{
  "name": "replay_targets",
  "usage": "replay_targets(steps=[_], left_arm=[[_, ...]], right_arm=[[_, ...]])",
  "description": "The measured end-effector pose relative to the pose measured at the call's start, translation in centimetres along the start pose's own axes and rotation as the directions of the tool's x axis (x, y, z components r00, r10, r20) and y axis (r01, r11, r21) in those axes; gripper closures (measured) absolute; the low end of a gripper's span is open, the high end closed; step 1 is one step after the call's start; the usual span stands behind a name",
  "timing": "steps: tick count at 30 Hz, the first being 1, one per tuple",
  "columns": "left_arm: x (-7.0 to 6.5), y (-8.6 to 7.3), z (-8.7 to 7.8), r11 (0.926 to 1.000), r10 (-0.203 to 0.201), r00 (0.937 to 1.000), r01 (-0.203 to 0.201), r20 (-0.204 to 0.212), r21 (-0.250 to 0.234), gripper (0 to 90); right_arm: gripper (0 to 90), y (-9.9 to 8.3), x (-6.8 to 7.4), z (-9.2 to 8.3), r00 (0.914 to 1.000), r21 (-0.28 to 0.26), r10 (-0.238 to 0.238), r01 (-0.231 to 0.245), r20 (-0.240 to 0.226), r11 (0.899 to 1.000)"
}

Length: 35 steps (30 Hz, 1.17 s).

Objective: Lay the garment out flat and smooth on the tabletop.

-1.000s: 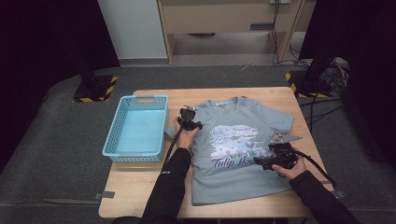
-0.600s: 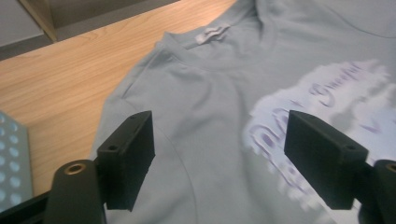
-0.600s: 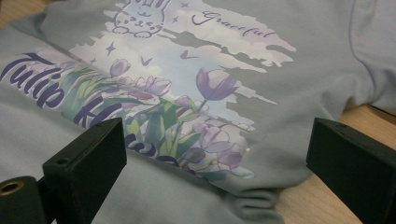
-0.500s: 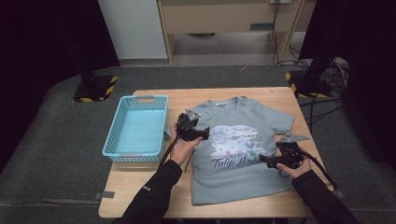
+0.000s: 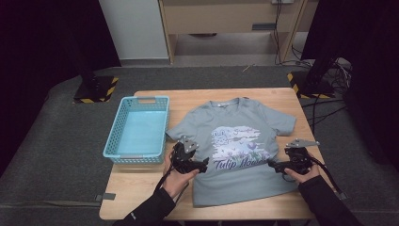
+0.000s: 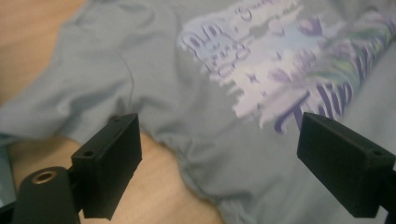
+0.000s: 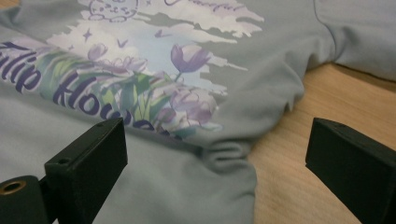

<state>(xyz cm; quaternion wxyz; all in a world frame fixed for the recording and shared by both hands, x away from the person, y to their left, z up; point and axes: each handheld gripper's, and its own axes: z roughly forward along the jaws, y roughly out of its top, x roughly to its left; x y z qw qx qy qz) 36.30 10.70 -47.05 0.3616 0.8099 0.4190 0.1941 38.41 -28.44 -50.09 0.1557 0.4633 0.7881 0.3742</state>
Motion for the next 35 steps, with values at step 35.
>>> replay_targets(steps=[35], left_arm=[[4.6,-8.3,-2.8,0.9585,0.013,0.9876,0.032,-0.157,0.283,8.0]], right_arm=[[6.0,-3.3,-3.3,-2.4,0.9968,0.154,0.062,-0.069,0.049,0.986]])
